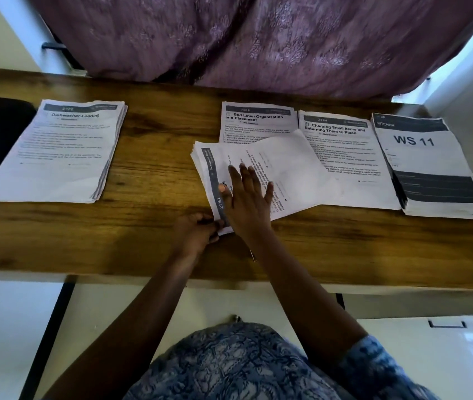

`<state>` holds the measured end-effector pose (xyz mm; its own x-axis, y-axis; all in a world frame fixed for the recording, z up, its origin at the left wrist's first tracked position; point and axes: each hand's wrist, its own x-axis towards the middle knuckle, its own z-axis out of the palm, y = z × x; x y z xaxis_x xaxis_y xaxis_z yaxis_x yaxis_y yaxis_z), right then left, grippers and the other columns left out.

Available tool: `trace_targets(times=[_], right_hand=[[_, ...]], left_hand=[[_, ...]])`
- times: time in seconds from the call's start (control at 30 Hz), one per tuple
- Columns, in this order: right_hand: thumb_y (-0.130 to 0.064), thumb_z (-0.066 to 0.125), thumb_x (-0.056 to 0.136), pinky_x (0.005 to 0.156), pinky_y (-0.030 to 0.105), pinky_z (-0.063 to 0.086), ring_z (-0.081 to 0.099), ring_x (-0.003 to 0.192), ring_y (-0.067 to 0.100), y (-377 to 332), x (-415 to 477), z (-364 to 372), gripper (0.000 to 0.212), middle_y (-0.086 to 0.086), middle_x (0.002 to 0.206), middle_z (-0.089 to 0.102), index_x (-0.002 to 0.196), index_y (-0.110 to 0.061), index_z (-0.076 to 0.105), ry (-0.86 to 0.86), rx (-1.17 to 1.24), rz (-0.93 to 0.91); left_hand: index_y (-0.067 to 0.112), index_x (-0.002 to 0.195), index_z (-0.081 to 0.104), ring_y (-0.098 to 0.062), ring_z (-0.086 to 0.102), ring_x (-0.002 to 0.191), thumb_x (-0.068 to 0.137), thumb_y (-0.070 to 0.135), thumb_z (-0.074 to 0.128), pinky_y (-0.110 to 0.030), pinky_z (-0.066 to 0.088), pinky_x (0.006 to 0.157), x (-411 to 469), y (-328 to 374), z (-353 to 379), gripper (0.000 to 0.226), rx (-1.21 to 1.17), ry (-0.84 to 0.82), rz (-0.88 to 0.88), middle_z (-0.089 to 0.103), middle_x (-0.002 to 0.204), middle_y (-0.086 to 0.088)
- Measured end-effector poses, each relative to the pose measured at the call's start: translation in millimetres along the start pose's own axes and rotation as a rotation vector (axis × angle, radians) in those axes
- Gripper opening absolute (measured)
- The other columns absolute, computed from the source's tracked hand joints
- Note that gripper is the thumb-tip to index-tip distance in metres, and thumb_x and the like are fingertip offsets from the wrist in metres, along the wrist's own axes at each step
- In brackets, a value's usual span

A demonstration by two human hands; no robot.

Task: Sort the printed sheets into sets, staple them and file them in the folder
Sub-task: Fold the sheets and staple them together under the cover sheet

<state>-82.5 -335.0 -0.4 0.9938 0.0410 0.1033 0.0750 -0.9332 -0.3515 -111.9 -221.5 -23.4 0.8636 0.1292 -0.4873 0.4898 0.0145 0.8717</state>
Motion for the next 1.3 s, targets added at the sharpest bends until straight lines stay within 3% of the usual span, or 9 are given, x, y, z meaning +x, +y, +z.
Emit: trace_targets(times=[0.13, 0.47, 0.6, 0.7, 0.77, 0.87, 0.97, 1.1, 1.3], right_hand=[[-0.07, -0.023, 0.076, 0.11, 0.054, -0.014, -0.003, 0.147, 0.02, 12.2, 17.2, 21.3, 0.091, 0.005, 0.159, 0.007, 0.151, -0.029, 0.007, -0.04, -0.023, -0.003], [-0.071, -0.026, 0.073, 0.112, 0.049, -0.015, -0.005, 0.147, 0.022, 16.7, 20.2, 36.7, 0.095, 0.007, 0.16, 0.003, 0.152, -0.027, 0.004, -0.094, -0.072, -0.028], [-0.077, -0.029, 0.065, 0.108, 0.05, -0.018, -0.004, 0.147, 0.024, 15.4, 22.1, 25.9, 0.106, 0.007, 0.159, 0.006, 0.152, -0.027, 0.007, -0.163, -0.049, -0.094], [-0.077, -0.013, 0.076, 0.113, 0.051, -0.008, 0.011, 0.146, 0.019, 18.7, 16.0, 1.8, 0.095, -0.001, 0.156, 0.023, 0.148, -0.028, 0.023, -0.178, 0.163, -0.023], [-0.07, 0.011, 0.088, 0.113, 0.048, 0.025, 0.039, 0.134, 0.021, 24.5, 0.5, -12.0, 0.073, 0.0, 0.142, 0.047, 0.135, -0.024, 0.044, -0.048, 0.251, 0.072], [-0.056, 0.048, 0.09, 0.079, 0.035, 0.053, 0.06, 0.099, 0.015, 32.2, -35.0, -22.5, 0.043, -0.002, 0.111, 0.061, 0.113, -0.02, 0.054, -0.007, 0.221, 0.179], [-0.049, 0.062, 0.084, 0.072, 0.029, 0.052, 0.058, 0.094, 0.014, 29.9, -63.3, -21.0, 0.04, -0.004, 0.11, 0.055, 0.112, -0.022, 0.051, -0.154, 0.136, 0.208], [-0.025, 0.059, 0.09, 0.064, 0.023, 0.044, 0.059, 0.093, 0.014, 24.2, -74.7, -17.8, 0.026, 0.0, 0.114, 0.058, 0.114, -0.018, 0.051, -0.136, 0.014, 0.177], [-0.021, 0.068, 0.083, 0.052, 0.018, 0.033, 0.056, 0.079, 0.012, 67.1, -80.8, -49.2, 0.029, 0.0, 0.099, 0.064, 0.107, -0.017, 0.053, -0.165, 0.026, 0.184]], left_hand=[[0.013, 0.081, 0.067, -0.014, 0.066, 0.076, 0.086, 0.009, 0.068, -0.016, 0.053, 0.059, 2.0, 0.0, -0.9, 0.006, 0.023, -0.023, -0.002, 0.069, 0.084, -0.004], [0.007, 0.099, 0.068, -0.022, 0.066, 0.081, 0.085, 0.009, 0.07, -0.022, 0.056, 0.065, 12.4, 3.2, -2.8, 0.014, 0.076, -0.024, -0.11, 0.069, 0.093, -0.01], [0.006, 0.092, 0.066, -0.021, 0.064, 0.079, 0.085, 0.006, 0.069, -0.022, 0.055, 0.063, 7.8, 8.9, -2.8, 0.007, 0.053, -0.044, -0.125, 0.067, 0.091, -0.011], [-0.002, 0.098, 0.062, -0.019, 0.063, 0.079, 0.085, 0.002, 0.067, -0.017, 0.055, 0.057, 4.3, 10.9, -2.4, 0.014, -0.03, -0.056, -0.136, 0.064, 0.092, -0.01], [0.001, 0.089, 0.06, -0.017, 0.062, 0.074, 0.084, 0.0, 0.068, -0.017, 0.055, 0.053, 2.1, 12.8, -2.5, 0.01, -0.066, -0.059, -0.142, 0.063, 0.087, -0.008], [0.007, 0.079, 0.058, -0.017, 0.062, 0.069, 0.081, -0.001, 0.07, -0.017, 0.054, 0.05, 0.5, 12.7, -2.8, 0.015, -0.078, -0.051, -0.127, 0.064, 0.083, -0.007], [0.01, 0.078, 0.06, -0.016, 0.063, 0.067, 0.079, 0.001, 0.072, -0.018, 0.052, 0.049, -1.3, 13.2, -3.2, 0.015, -0.04, -0.046, -0.091, 0.066, 0.083, -0.008], [0.01, 0.075, 0.06, -0.016, 0.06, 0.062, 0.08, -0.001, 0.071, -0.017, 0.051, 0.044, -6.2, 19.0, -9.7, 0.017, -0.014, -0.027, -0.059, 0.064, 0.076, -0.006], [0.013, 0.082, 0.063, -0.015, 0.065, 0.058, 0.085, 0.008, 0.068, -0.025, 0.055, 0.052, -10.9, 19.1, -4.1, 0.008, -0.006, 0.061, -0.021, 0.068, 0.089, -0.012]])
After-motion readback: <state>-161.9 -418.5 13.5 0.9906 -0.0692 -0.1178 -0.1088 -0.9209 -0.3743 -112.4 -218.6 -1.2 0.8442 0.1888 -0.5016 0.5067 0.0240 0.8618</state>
